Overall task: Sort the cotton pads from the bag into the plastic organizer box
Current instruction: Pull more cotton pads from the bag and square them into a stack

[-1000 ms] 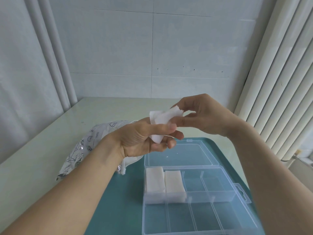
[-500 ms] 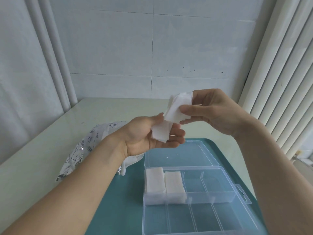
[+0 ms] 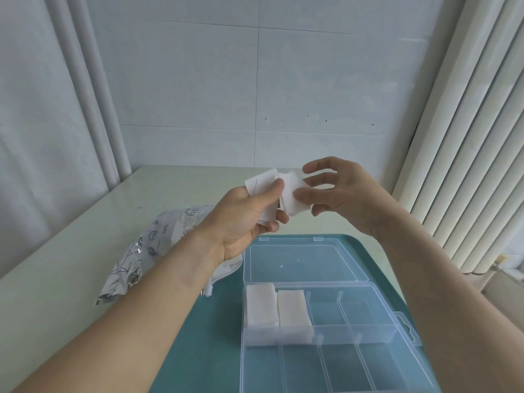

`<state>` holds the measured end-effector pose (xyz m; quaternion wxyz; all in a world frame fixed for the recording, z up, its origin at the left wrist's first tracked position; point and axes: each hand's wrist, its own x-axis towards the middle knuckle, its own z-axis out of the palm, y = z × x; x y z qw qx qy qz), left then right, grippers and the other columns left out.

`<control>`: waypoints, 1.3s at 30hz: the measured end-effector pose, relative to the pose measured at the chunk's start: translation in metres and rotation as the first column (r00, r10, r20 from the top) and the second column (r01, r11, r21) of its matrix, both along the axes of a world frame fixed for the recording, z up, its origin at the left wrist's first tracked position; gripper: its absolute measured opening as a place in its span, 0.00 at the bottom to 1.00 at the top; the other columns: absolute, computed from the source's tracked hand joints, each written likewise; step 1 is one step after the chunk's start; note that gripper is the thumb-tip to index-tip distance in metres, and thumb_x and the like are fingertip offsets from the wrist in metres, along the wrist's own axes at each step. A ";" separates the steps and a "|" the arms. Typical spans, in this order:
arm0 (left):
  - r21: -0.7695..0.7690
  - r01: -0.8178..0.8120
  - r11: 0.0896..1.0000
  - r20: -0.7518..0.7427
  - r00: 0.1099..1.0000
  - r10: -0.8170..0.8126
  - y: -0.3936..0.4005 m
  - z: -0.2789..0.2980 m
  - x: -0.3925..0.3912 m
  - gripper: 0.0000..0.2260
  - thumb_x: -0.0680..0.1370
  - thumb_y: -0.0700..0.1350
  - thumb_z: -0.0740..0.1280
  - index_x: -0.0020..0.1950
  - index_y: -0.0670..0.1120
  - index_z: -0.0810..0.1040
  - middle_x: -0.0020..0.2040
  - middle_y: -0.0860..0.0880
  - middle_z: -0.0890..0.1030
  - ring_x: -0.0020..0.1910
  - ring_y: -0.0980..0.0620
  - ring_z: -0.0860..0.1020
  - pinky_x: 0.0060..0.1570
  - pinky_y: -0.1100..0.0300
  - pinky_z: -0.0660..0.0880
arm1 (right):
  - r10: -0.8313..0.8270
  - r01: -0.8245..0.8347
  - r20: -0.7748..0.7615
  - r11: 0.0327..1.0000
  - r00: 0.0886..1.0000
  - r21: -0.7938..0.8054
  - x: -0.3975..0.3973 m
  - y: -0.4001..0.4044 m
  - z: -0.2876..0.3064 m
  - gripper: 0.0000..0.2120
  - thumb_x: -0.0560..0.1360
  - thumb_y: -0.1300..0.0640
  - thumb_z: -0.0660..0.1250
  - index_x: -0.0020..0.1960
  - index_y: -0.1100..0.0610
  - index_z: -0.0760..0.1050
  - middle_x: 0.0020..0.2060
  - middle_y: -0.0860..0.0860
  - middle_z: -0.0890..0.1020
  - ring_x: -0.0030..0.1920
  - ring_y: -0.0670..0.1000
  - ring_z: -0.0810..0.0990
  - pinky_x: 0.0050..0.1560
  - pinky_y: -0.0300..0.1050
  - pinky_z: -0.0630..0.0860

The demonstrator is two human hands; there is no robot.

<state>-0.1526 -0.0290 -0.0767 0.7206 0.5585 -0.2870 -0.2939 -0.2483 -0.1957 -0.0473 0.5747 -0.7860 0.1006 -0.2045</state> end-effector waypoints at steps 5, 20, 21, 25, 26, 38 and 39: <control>-0.039 -0.119 0.992 0.049 0.991 0.121 0.000 -0.004 0.005 0.08 0.76 0.43 0.71 0.55 0.45 0.81 0.39 0.46 0.79 0.31 0.51 0.74 0.29 0.63 0.68 | -0.043 0.047 0.029 0.988 0.999 -0.148 0.000 0.008 0.001 0.05 0.73 0.62 0.76 0.48 0.57 0.82 0.39 0.52 0.86 0.35 0.51 0.82 0.44 0.47 0.83; 0.053 -0.276 0.960 0.217 0.941 0.259 0.002 -0.007 0.011 0.14 0.71 0.48 0.78 0.50 0.40 0.83 0.41 0.44 0.85 0.36 0.45 0.76 0.29 0.59 0.67 | 0.001 0.028 0.043 0.731 0.999 -0.681 -0.002 0.032 -0.001 0.18 0.67 0.40 0.77 0.55 0.43 0.83 0.45 0.43 0.83 0.45 0.44 0.77 0.44 0.34 0.74; 0.055 -0.260 0.964 0.225 0.944 0.242 0.002 -0.006 0.009 0.13 0.72 0.47 0.77 0.50 0.40 0.83 0.39 0.44 0.84 0.35 0.47 0.76 0.28 0.60 0.67 | -0.003 0.015 0.018 0.716 1.000 -0.698 0.000 0.030 -0.002 0.18 0.67 0.37 0.75 0.55 0.41 0.82 0.46 0.45 0.82 0.45 0.45 0.77 0.47 0.38 0.75; 0.077 -0.231 0.970 0.235 0.950 0.207 0.002 -0.004 0.007 0.07 0.75 0.42 0.74 0.48 0.38 0.82 0.34 0.43 0.80 0.30 0.49 0.76 0.27 0.61 0.66 | -0.020 -0.012 -0.038 0.720 0.999 -0.694 0.002 0.027 -0.006 0.11 0.72 0.40 0.71 0.52 0.40 0.82 0.44 0.49 0.79 0.43 0.44 0.76 0.44 0.41 0.73; 0.088 -0.234 0.968 0.235 0.950 0.208 0.002 -0.005 0.007 0.07 0.75 0.41 0.73 0.48 0.38 0.82 0.34 0.42 0.80 0.31 0.49 0.76 0.27 0.61 0.66 | -0.027 -0.006 -0.037 0.717 0.999 -0.697 0.001 0.028 -0.006 0.09 0.73 0.43 0.71 0.52 0.43 0.82 0.42 0.50 0.80 0.41 0.45 0.76 0.42 0.43 0.74; -0.051 -0.261 0.964 -0.079 0.963 0.257 0.000 -0.001 0.006 0.02 0.76 0.36 0.71 0.48 0.41 0.81 0.33 0.46 0.81 0.28 0.52 0.78 0.23 0.65 0.66 | 0.042 -0.046 -0.023 0.975 0.999 -0.219 0.004 0.019 -0.008 0.26 0.71 0.58 0.78 0.67 0.55 0.74 0.47 0.52 0.84 0.37 0.54 0.86 0.41 0.47 0.83; -0.064 -0.229 0.971 -0.096 0.970 0.222 0.001 0.001 0.006 0.04 0.77 0.36 0.71 0.50 0.41 0.81 0.35 0.45 0.82 0.30 0.52 0.80 0.25 0.65 0.70 | 0.037 -0.033 0.030 0.991 0.999 -0.126 0.005 0.016 -0.008 0.21 0.72 0.61 0.77 0.63 0.58 0.76 0.43 0.54 0.85 0.37 0.55 0.86 0.43 0.48 0.84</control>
